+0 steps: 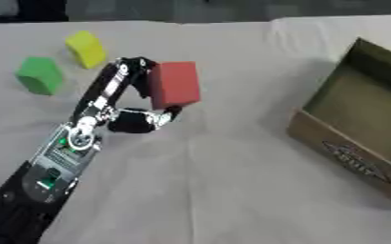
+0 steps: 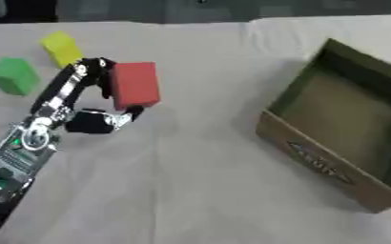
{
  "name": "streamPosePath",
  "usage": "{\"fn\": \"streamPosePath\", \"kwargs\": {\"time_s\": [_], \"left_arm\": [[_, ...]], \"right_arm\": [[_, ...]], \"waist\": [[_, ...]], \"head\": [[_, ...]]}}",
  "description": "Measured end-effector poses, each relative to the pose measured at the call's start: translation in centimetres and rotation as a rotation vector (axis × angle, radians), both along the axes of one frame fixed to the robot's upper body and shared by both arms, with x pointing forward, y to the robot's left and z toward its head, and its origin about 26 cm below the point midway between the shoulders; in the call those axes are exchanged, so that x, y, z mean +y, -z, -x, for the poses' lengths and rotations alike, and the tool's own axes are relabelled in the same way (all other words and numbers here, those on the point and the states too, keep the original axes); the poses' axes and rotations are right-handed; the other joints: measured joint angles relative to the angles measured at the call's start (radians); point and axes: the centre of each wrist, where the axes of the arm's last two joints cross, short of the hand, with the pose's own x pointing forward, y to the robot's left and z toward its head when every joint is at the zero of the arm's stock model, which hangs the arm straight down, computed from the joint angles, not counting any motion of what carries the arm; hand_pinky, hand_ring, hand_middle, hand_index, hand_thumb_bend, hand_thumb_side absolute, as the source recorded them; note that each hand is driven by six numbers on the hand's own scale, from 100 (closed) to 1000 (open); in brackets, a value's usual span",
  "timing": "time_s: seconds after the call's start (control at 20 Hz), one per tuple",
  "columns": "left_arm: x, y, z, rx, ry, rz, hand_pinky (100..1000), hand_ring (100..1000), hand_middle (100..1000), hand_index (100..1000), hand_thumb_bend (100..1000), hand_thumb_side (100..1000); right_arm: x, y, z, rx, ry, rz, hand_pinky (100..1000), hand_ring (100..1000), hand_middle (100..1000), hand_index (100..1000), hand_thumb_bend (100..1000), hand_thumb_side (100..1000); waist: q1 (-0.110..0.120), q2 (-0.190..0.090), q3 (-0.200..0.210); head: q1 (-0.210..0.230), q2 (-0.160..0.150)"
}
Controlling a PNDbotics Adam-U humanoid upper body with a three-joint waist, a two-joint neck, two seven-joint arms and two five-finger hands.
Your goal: Pick up the objects with one hand, pass them to the other hand, and then place them into the box on the other side of the table.
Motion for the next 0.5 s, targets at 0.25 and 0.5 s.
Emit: {"fn": "streamPosePath", "kwargs": {"time_s": [0.25, 0.5], "left_arm": [[0.1, 0.4, 0.1, 0.012, -0.003, -0.016, 540, 455, 261, 411, 100, 100], [0.2, 0.6, 0.3, 0.017, -0.002, -0.021, 538, 453, 259, 410, 100, 100]], "right_arm": [[3.2, -2.8, 0.5, -0.147, -0.089, 0.243, 968, 860, 973, 910, 100, 213], [5.3, -4.4, 0.7, -0.232, -0.133, 0.368, 957, 860, 961, 902, 100, 151]], "waist": [[-0.005, -0.003, 0.000], [-0.015, -0.010, -0.005]], "head": [[0.014, 0.016], [0.025, 0.025]]}}
